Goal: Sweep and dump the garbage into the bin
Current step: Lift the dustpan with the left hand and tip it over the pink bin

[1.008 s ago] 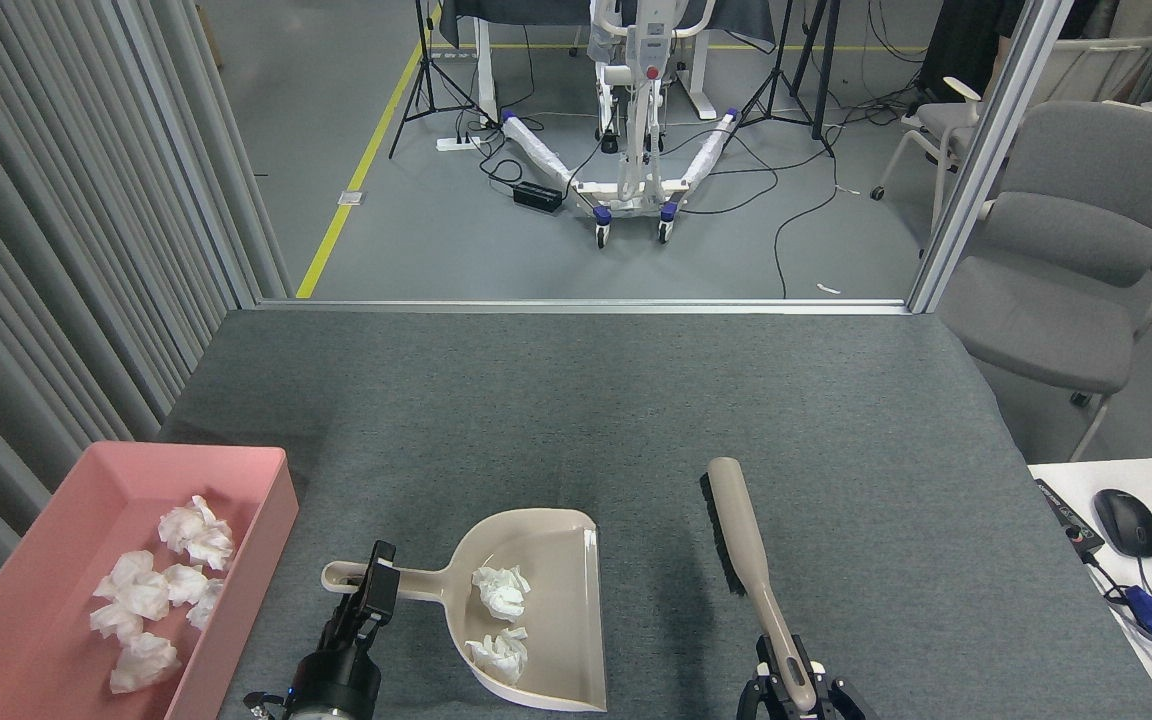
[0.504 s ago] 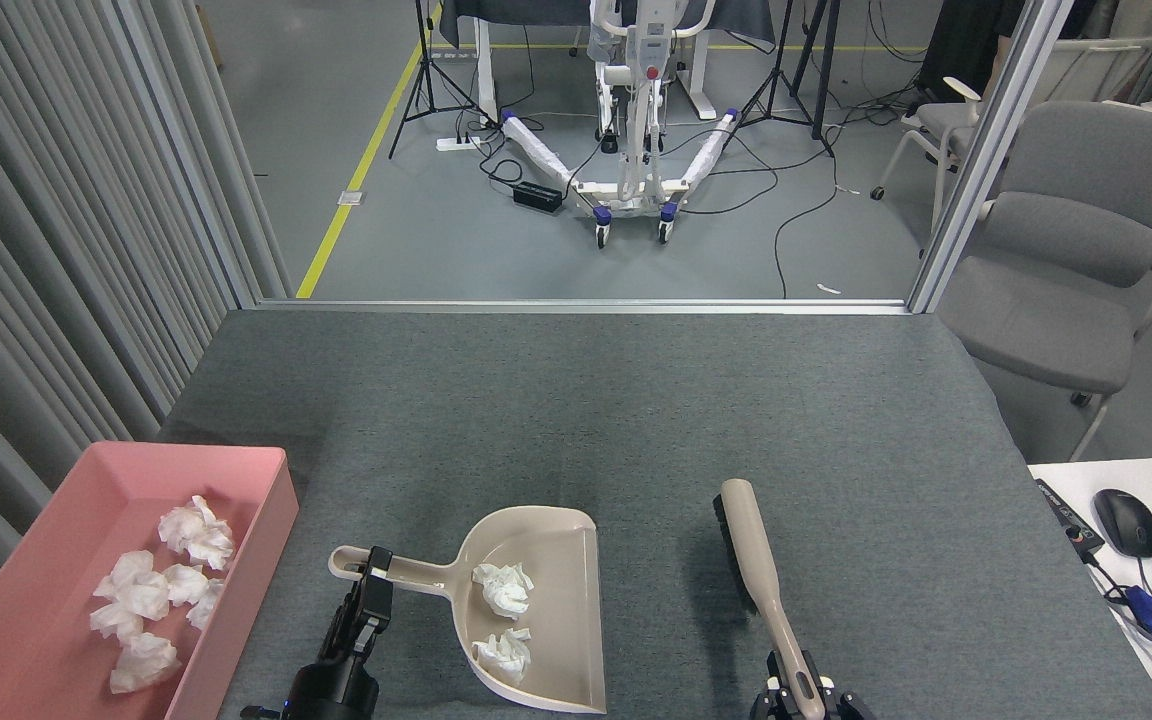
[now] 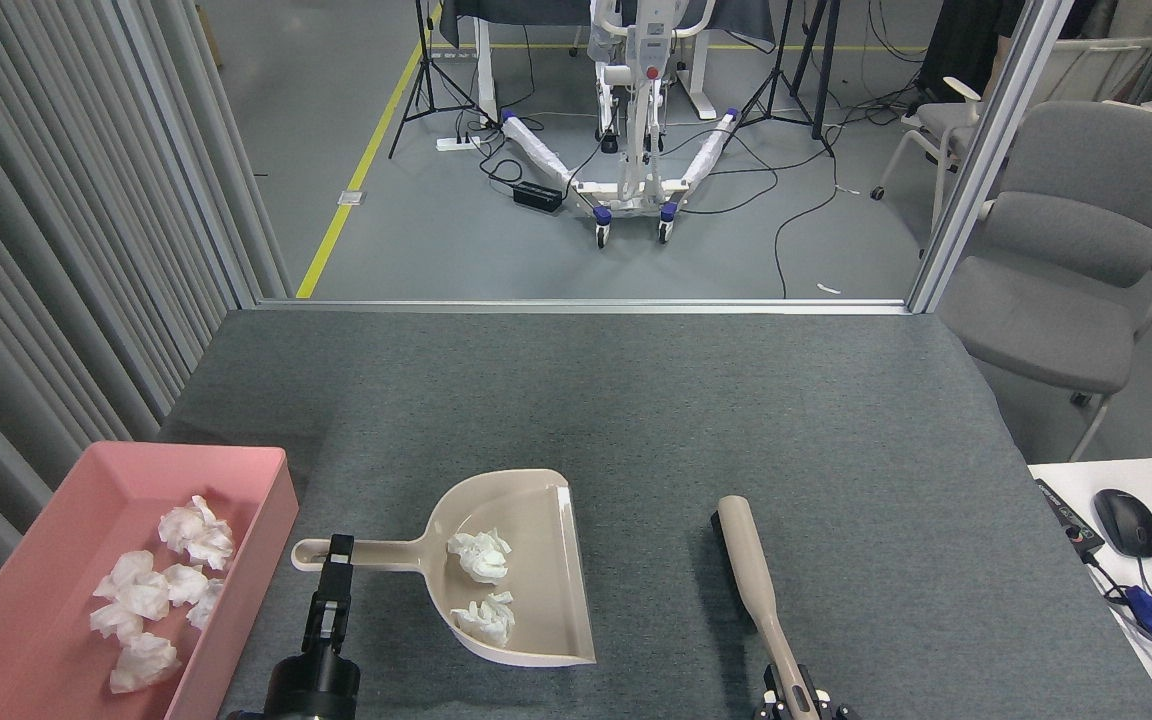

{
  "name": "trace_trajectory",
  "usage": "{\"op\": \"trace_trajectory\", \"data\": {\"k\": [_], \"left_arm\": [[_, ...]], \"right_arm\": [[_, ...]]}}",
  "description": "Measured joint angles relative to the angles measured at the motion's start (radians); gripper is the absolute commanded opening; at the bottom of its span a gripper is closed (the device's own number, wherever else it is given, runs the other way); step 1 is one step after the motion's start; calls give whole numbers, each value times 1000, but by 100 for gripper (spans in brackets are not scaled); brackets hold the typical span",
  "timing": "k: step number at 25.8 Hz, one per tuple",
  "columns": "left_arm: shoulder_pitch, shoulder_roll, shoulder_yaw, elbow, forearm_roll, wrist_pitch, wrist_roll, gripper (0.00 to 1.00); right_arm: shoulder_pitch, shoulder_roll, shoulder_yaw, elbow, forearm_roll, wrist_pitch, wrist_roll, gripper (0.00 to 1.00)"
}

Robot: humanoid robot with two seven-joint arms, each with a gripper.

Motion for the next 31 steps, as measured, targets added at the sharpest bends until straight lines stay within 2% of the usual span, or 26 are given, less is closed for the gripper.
{"op": "trace_trajectory", "data": {"k": [5,9,12,20,26,31], "left_arm": [[6,47,-4,-113,67,82,1,0],[7,133,-5,-172,160,102,5,0],[5,239,-3,-186,247,107,29,0],[37,570,25,-193,480,109,52,0],[87,768,101,-155,528,83,43,0],[130,906,125,-49,536,-9,14,0]], "right_arm": [[-7,0,0,1,1,4,0,0],[-12,1,-3,-4,1,9,-1,0],[-22,-2,-6,-9,1,10,-3,0],[-29,-12,-28,-1,-3,6,-2,0],[-31,-11,-31,13,-3,11,0,0],[-34,-14,-32,25,-3,13,0,0]]}}
